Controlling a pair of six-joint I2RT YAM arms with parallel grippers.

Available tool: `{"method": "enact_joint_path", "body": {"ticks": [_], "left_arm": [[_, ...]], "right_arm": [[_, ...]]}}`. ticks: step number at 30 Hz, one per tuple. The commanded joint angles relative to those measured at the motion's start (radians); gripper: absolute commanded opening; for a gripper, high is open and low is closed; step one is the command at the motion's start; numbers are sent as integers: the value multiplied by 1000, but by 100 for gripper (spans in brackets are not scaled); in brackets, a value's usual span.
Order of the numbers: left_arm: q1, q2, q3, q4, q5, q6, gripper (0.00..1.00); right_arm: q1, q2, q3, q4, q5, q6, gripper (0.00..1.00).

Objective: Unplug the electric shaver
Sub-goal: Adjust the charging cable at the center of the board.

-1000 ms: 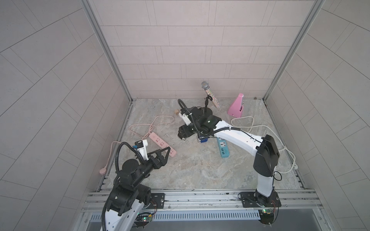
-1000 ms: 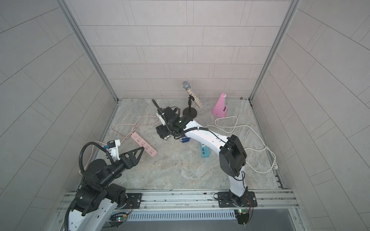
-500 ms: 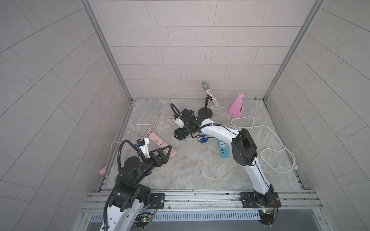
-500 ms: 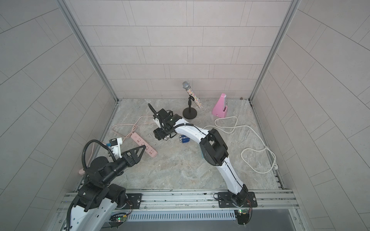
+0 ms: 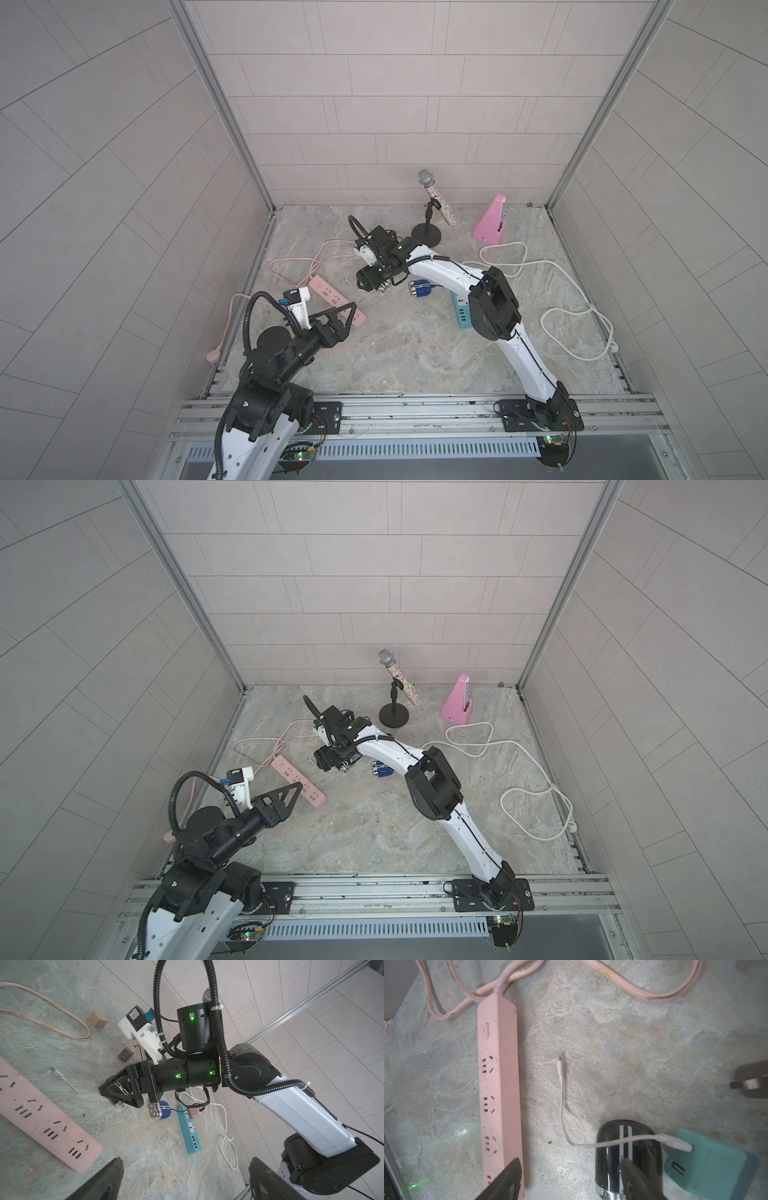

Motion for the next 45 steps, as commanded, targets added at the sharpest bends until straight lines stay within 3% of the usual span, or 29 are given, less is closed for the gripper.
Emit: {"method": "enact_joint_path", "body": {"ticks": [1, 24, 31, 37, 45], "left_arm": [[0, -13, -3, 11, 3, 2, 98], [0, -13, 17, -35, -5, 27, 98], [0, -2, 8, -23, -7, 26, 98], [0, 21, -2, 13, 6, 22, 98], [0, 67, -1, 56, 22, 47, 99]], "right_arm": [[2, 24, 48, -59, -12, -19, 76], [-68, 264, 367, -137, -2, 8, 78], [-95, 285, 381, -151, -5, -5, 78], [-89, 194, 317, -117, -15, -35, 77], [-95, -131, 22, 5, 12, -49, 77]]}}
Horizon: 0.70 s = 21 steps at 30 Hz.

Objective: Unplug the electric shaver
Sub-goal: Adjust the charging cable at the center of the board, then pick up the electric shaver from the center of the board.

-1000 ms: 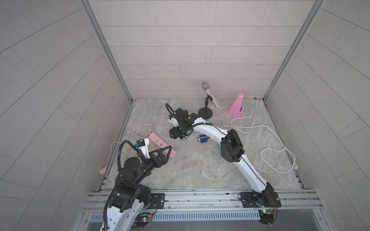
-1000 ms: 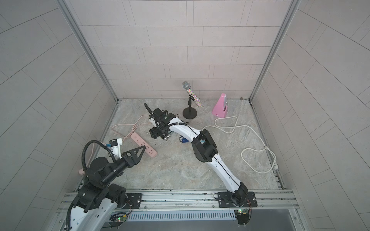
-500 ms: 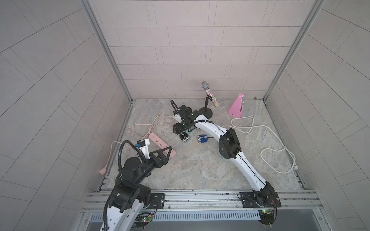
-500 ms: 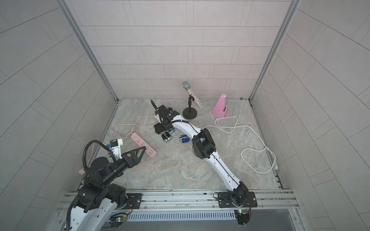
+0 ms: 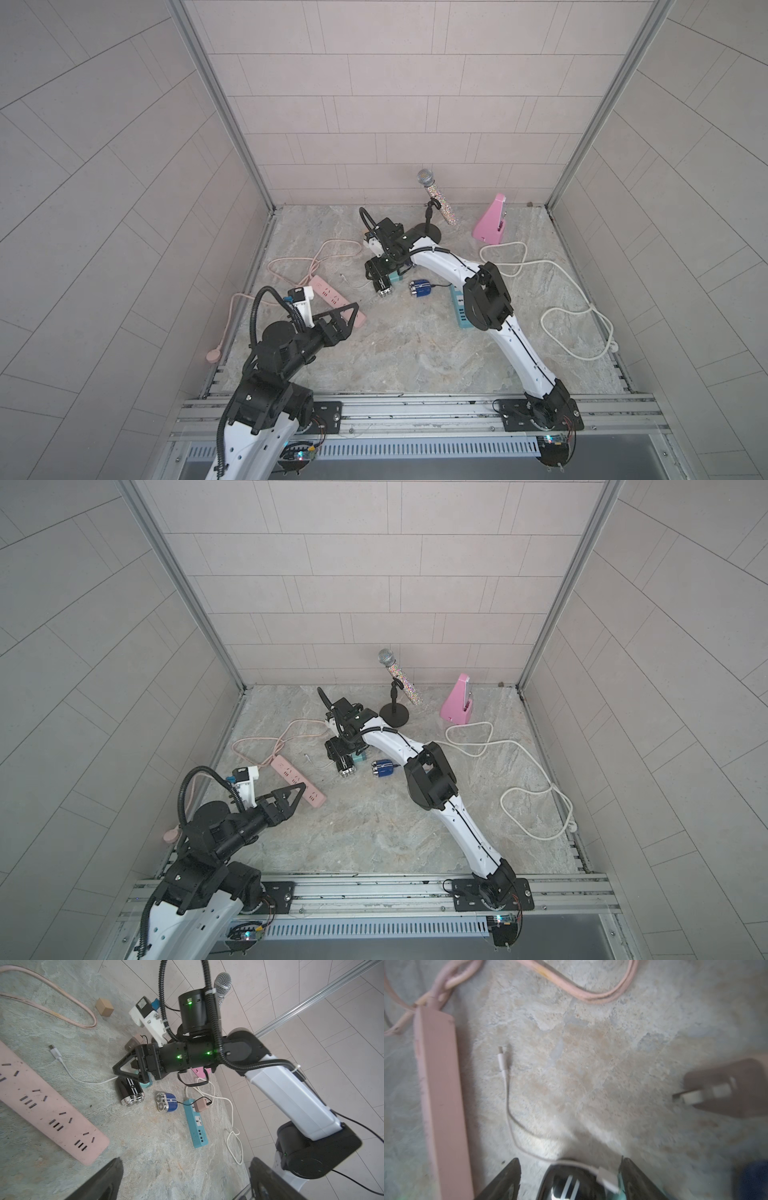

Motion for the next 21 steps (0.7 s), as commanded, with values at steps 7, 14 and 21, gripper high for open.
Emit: {"method": "enact_joint_path", "body": {"ticks": [7, 14, 21], "left_arm": [[-3, 157, 8, 147, 141, 115, 100], [-23, 336, 50, 294, 109, 114, 100], [-307, 621, 268, 143, -212, 369, 100]], "right_arm": [[-83, -520, -496, 216, 80, 73, 79], [-199, -800, -917, 294, 131, 147, 79], [-253, -1033, -1192, 367, 131, 226, 79]]}}
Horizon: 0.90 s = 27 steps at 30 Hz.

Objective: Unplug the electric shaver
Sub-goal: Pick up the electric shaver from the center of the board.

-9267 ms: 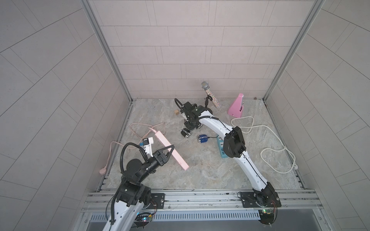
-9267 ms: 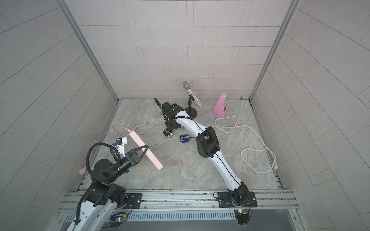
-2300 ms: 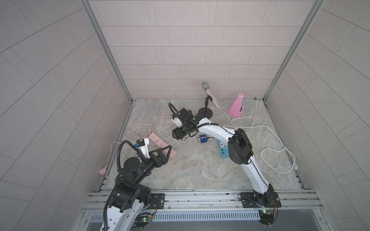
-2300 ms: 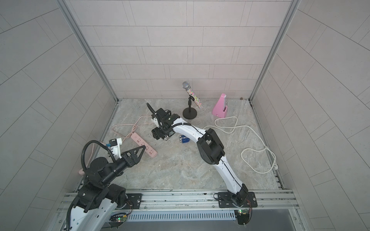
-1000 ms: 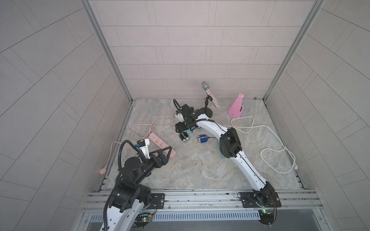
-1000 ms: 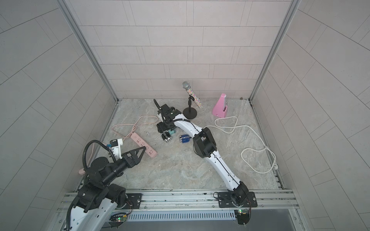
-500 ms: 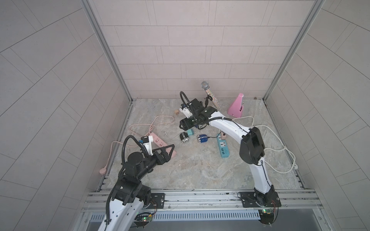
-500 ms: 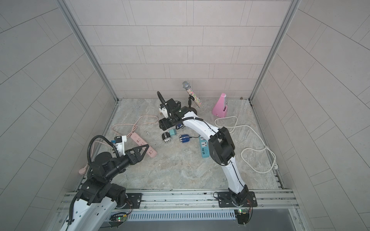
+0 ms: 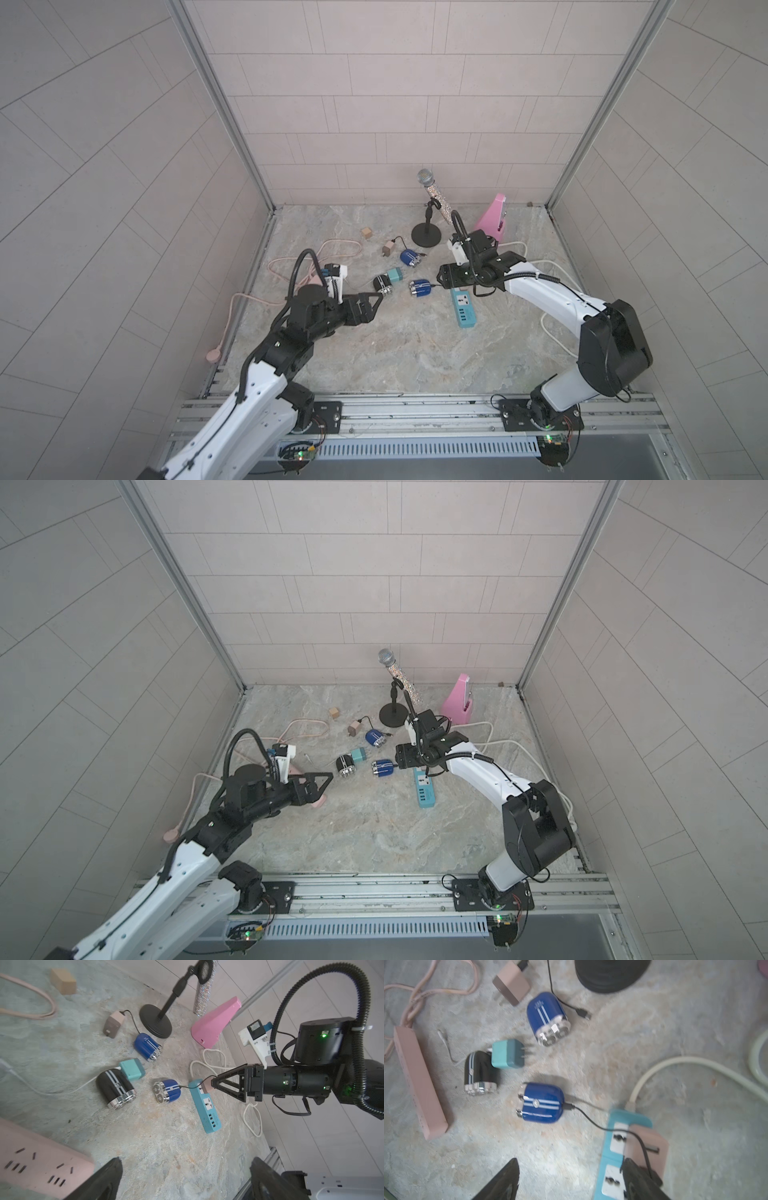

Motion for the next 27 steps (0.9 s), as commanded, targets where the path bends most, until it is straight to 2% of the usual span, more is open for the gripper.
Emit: {"method": "enact_joint_path", "body": {"ticks": [1, 3, 4, 9, 12, 14, 17, 23, 27], "left_arm": [[-151, 133, 120, -28, -217, 176, 100], [-256, 232, 172, -25, -348, 219, 100], [-275, 278, 193, -18, -379, 224, 100], [-286, 455, 274, 31, -422, 343, 100], [-291, 555, 314, 51, -433, 478, 100], [-291, 594, 321, 90, -396, 575, 100], [-292, 630, 267, 258, -377, 684, 100], [-286, 756, 353, 225, -366, 822, 100], [-280, 868, 414, 210, -369, 869, 100]], "right_arm": [[-3, -134, -81, 83, 21, 63, 79], [-11, -188, -123, 91, 15, 71, 80], [-15, -205, -134, 86, 0, 72, 80], [-20, -308, -199, 65, -34, 96, 80], [-24, -348, -240, 66, -32, 105, 81], [-28, -361, -254, 68, -42, 105, 81], [-34, -376, -262, 70, -52, 102, 81], [-66, -419, -292, 76, -67, 101, 82], [-91, -436, -305, 79, -92, 102, 82]]}}
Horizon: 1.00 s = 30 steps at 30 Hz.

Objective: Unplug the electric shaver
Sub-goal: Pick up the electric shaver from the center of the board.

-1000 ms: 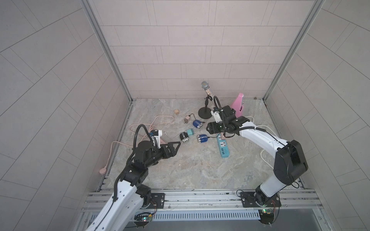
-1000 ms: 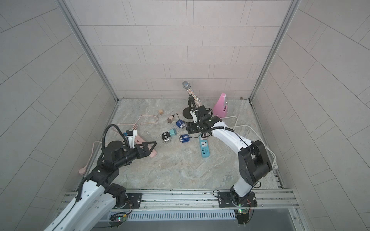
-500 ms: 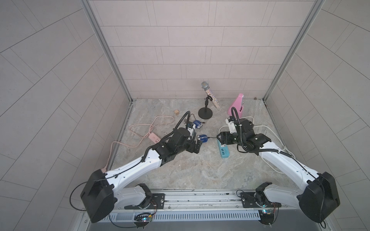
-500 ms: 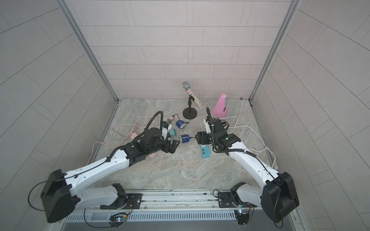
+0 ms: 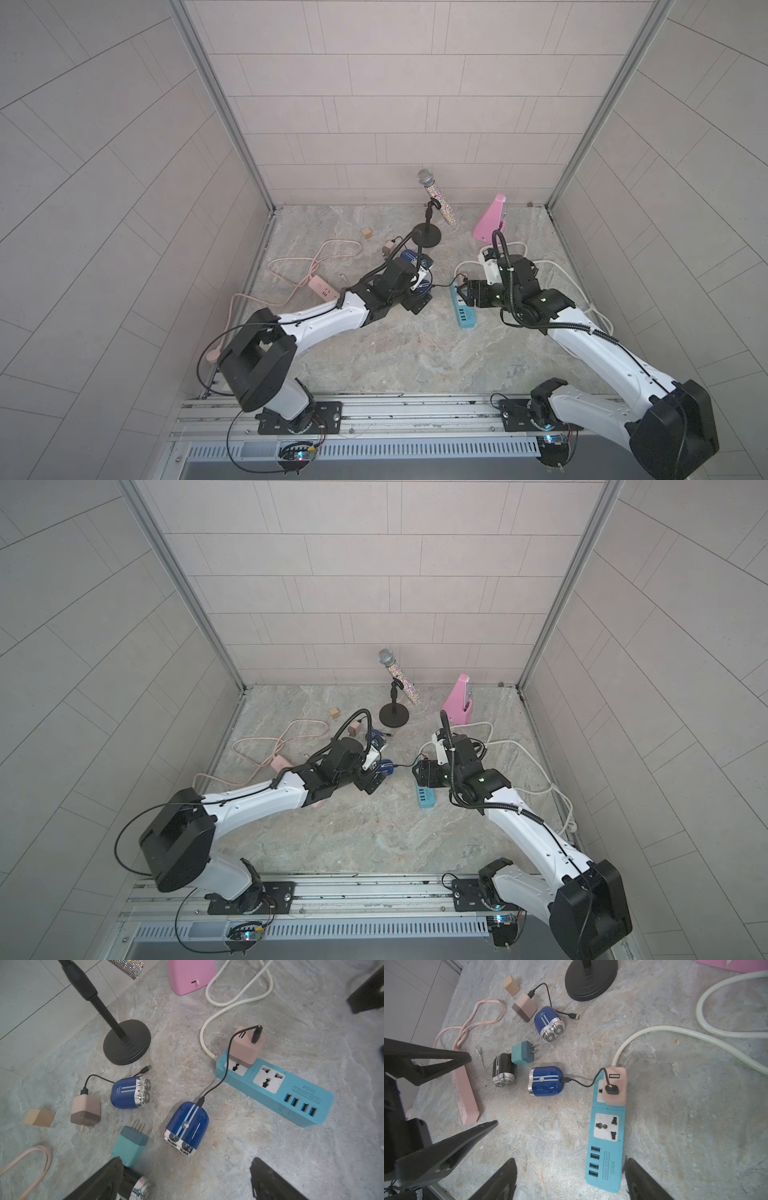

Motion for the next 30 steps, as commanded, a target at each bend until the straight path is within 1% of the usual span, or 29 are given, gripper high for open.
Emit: {"method": "enact_joint_path", "body": {"ticks": [1, 7, 14, 17, 20, 23, 25, 30], "left_arm": [[8, 72, 50, 18, 13, 114, 100], [28, 168, 126, -38, 46, 183, 100], [64, 239, 192, -97, 108, 203, 99], [76, 288, 246, -163, 121, 217, 98], [94, 341, 311, -243, 172, 222, 97], [99, 401, 393, -359, 214, 245, 95], [99, 435, 447, -437, 222, 261, 92], [100, 438, 421, -396, 198, 271, 92]], "right_arm": [[-18, -28, -14, 10, -27, 10, 82], [-47, -51, -30, 9, -54, 9, 83], [-68, -43, -41, 14, -84, 6, 83], [-70, -35, -46, 20, -94, 8, 83], [-70, -32, -47, 27, -103, 10, 83], [-70, -35, -50, 27, -102, 9, 83], [-71, -36, -52, 26, -101, 9, 83], [-71, -32, -53, 27, -111, 9, 83]]}}
